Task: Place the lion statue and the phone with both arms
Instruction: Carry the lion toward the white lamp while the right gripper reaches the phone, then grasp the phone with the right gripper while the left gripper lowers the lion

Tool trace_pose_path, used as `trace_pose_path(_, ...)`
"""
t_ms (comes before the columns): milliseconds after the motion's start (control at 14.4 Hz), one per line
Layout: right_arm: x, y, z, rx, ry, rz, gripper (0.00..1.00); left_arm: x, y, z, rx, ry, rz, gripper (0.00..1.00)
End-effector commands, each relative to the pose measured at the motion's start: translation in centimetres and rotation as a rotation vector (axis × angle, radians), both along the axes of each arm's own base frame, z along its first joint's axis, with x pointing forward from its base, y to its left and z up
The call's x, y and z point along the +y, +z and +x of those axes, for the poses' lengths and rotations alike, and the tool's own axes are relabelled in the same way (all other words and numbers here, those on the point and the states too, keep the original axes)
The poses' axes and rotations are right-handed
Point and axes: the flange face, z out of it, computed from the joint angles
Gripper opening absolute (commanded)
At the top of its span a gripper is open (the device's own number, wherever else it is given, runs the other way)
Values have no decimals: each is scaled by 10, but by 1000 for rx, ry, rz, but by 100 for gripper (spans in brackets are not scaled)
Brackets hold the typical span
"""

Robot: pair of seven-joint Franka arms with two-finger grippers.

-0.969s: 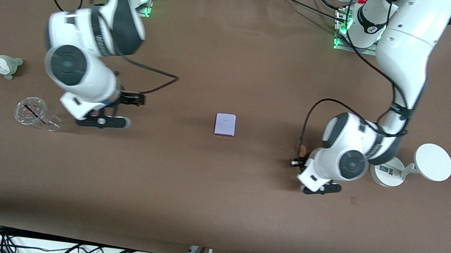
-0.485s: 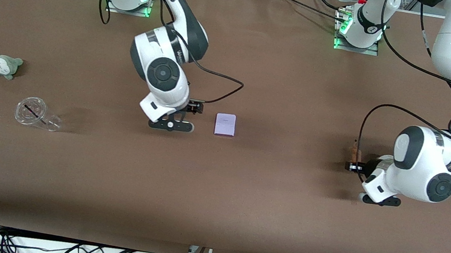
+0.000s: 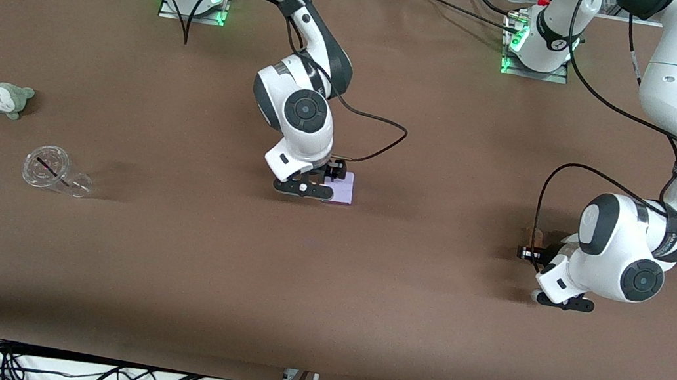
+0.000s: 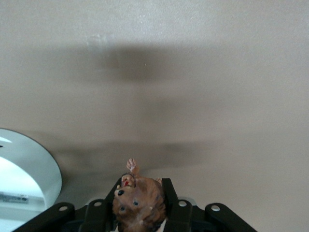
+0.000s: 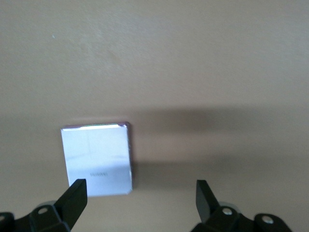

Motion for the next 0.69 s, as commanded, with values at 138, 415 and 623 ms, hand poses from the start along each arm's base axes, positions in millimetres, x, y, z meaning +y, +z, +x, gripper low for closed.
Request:
trace_pose_path(138, 23, -29, -4, -63, -60, 63, 100, 4, -13, 10, -88, -48, 41, 0)
trace_pose_path(415, 38, -43, -16, -85, -54, 84, 100, 6, -24, 15, -129, -61, 57, 0)
trace_pose_path(623, 39, -49, -16, -90, -53, 86, 100, 6, -26, 15, -129, -59, 56, 0)
